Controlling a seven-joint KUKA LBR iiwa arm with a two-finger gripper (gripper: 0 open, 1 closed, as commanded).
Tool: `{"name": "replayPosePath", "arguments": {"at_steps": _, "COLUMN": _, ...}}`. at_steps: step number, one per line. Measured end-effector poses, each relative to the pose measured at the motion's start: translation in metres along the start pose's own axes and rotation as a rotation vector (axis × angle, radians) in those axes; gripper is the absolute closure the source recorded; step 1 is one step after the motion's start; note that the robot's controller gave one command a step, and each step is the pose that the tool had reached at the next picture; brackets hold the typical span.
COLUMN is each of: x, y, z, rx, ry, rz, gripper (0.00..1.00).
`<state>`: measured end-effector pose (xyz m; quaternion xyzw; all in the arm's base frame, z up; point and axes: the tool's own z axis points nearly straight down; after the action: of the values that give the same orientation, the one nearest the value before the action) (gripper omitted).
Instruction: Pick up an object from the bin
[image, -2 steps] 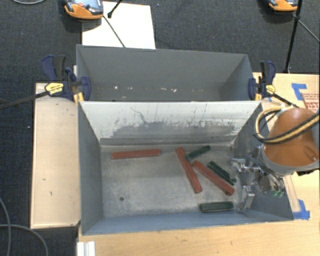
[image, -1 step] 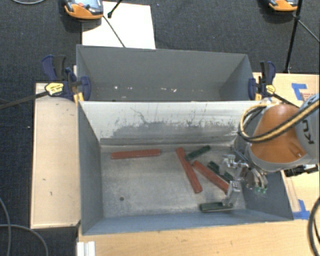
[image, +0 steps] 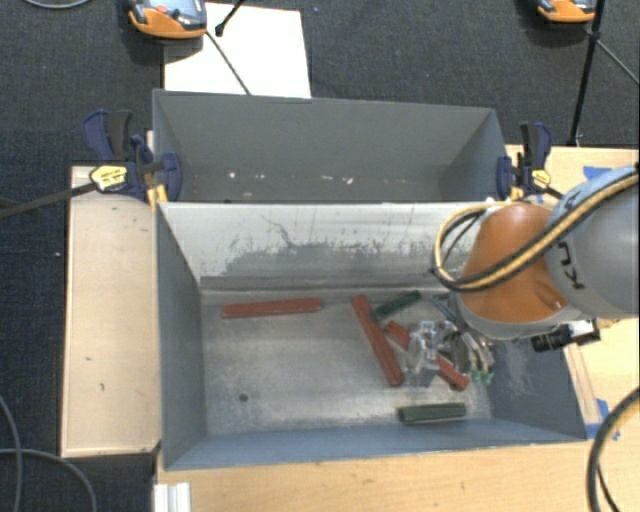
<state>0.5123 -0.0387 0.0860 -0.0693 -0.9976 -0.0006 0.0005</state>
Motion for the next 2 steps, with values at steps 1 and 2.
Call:
{"name": "replayPosePath", "arguments": {"at_steps": 1, "x": 0.0002, "y": -0.0035, "z": -0.0003, "rx": 0.001, "ry": 0.0, "rz": -0.007, "gripper": 0.0}}
{"name": "replayPosePath", "arguments": {"at_steps": 2, "x": 0.0002, "y": -0.0054, "z": -0.0004, "rx": 0.001, "ry": 0.001, "rz": -0.011, "gripper": 0.0}}
